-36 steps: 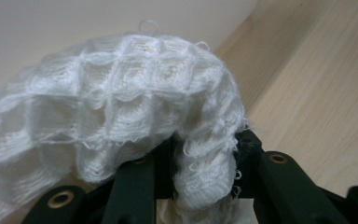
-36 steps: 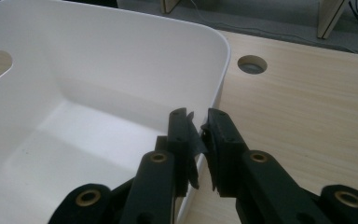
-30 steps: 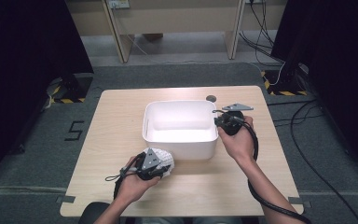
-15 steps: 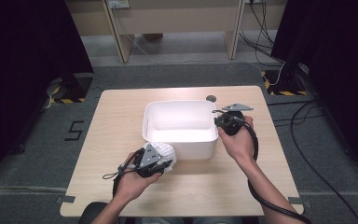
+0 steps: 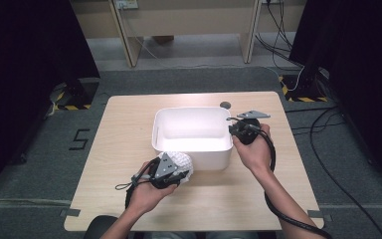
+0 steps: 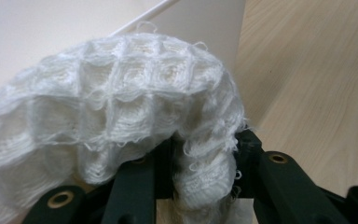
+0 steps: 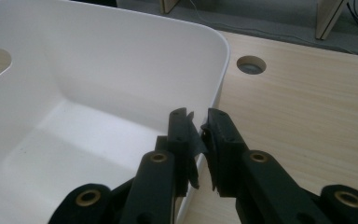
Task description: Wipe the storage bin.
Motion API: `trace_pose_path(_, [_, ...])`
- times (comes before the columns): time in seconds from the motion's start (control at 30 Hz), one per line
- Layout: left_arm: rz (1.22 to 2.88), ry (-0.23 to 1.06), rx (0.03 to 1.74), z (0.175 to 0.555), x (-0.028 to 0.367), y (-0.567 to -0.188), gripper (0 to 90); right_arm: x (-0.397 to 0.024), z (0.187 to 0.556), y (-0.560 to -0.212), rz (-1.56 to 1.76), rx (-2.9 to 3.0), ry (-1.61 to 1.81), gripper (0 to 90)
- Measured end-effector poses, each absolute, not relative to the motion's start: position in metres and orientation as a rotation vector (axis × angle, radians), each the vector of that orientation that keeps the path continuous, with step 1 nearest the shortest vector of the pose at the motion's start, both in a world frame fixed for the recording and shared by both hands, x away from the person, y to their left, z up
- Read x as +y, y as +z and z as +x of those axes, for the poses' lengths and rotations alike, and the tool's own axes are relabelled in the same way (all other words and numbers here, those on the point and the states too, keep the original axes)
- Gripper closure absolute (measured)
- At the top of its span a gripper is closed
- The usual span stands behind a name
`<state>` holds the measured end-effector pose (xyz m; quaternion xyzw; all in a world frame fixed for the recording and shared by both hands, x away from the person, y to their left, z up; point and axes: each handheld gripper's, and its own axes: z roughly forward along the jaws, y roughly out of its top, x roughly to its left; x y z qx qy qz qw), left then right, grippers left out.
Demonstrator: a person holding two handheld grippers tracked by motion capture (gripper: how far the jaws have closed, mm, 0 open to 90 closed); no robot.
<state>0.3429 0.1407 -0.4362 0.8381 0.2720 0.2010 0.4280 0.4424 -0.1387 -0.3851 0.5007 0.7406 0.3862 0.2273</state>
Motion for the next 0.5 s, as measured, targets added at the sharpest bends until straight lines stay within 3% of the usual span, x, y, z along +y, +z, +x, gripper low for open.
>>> trace_pose_path(0.5, [2.096, 0.510, 0.672, 0.3455, 0.1358, -0.4372, 67.7, -0.1382, 0.4423, -0.3852, 1.379, 2.039, 1.066, 80.5])
